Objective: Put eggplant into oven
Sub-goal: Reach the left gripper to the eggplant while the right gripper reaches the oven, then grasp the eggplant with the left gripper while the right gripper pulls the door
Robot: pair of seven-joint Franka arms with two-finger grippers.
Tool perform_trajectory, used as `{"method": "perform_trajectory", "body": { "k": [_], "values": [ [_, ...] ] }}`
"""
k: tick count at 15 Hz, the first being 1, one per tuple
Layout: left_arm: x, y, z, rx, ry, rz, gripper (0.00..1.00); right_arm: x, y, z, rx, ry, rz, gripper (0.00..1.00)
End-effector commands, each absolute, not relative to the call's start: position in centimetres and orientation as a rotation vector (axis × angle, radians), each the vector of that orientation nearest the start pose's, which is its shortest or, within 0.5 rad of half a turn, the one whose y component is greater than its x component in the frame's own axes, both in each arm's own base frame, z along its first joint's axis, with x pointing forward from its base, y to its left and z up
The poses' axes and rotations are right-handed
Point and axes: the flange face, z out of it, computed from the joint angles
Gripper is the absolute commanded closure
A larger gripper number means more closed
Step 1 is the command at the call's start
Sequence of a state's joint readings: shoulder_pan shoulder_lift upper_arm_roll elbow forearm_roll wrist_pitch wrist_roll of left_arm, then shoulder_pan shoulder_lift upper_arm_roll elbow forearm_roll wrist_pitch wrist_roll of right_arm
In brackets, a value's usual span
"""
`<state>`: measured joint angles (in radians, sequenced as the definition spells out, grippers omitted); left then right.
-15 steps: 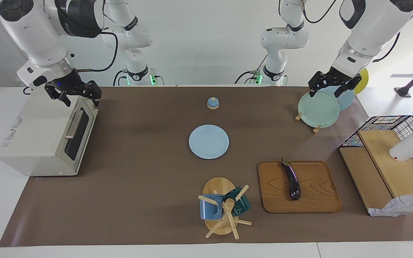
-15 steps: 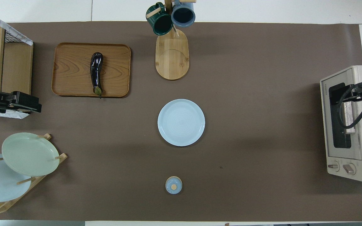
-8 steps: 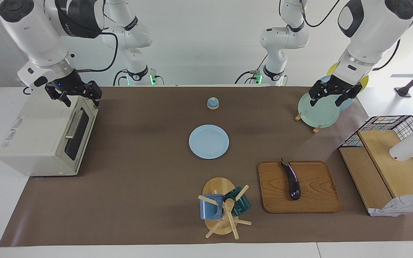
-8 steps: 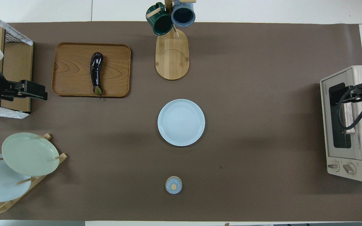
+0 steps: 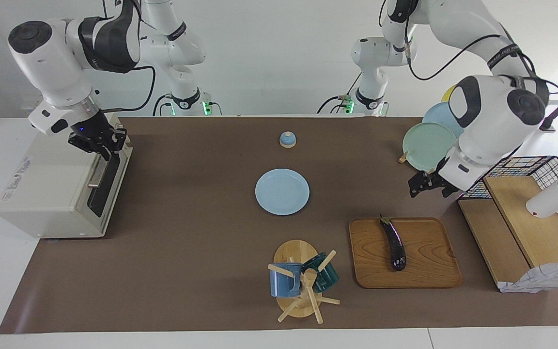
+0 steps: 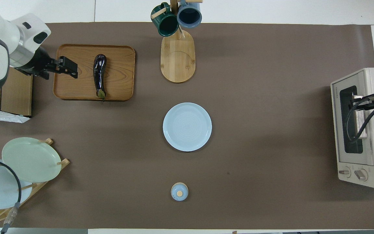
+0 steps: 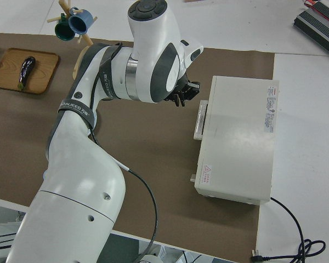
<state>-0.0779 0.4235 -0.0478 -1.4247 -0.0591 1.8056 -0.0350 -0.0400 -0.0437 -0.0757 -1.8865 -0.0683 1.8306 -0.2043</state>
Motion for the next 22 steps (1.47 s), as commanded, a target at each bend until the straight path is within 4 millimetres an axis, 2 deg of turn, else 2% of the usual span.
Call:
{"method": "perform_trajectory", "body": {
  "k": [1,3,5,9,12,14,16,17,18,19,21,22],
  "values": [
    [70.7,-11.0,40.5,-3.234,0.119,0.025,0.00,52.3,-10.3,49.1,-3.213,-0.078,0.043,1.00],
    [72.3,-11.1,37.0,-3.246,0.104,-0.005,0.00,51.7,-10.5,47.8,-3.216,-0.031,0.087,1.00],
    [72.8,-11.8,35.9,-3.247,0.111,-0.114,0.00,51.7,-10.5,47.6,-3.288,-0.092,0.110,1.00],
    [72.3,-12.4,33.6,-3.238,0.125,-0.147,0.00,51.8,-10.3,47.2,-3.312,-0.135,0.130,1.00],
    [71.1,-12.7,31.7,-3.232,0.143,-0.148,0.00,51.9,-10.0,45.5,-3.310,-0.156,0.075,1.00],
    [70.8,-13.0,31.3,-3.231,0.154,-0.150,0.00,52.4,-8.4,43.6,-3.296,-0.187,0.043,1.00],
    [70.7,-12.9,31.1,-3.230,0.154,-0.143,0.00,53.0,-6.3,42.6,-3.293,-0.182,0.026,1.00],
    [70.7,-12.9,31.1,-3.230,0.154,-0.143,0.06,53.3,-5.8,42.4,-3.292,-0.193,0.012,1.00],
    [70.6,-12.9,31.3,-3.230,0.155,-0.138,0.17,53.6,-5.0,41.9,-3.285,-0.208,0.004,1.00],
    [70.6,-13.0,31.4,-3.230,0.158,-0.136,0.42,53.8,-4.3,41.4,-3.276,-0.211,0.005,1.00],
    [70.5,-12.9,31.5,-3.229,0.157,-0.116,0.84,54.3,-3.4,40.4,-3.255,-0.198,0.002,1.00],
    [70.5,-12.9,31.6,-3.229,0.159,-0.096,1.00,54.5,-2.8,39.5,-3.252,-0.213,-0.004,1.00]
  ]
}}
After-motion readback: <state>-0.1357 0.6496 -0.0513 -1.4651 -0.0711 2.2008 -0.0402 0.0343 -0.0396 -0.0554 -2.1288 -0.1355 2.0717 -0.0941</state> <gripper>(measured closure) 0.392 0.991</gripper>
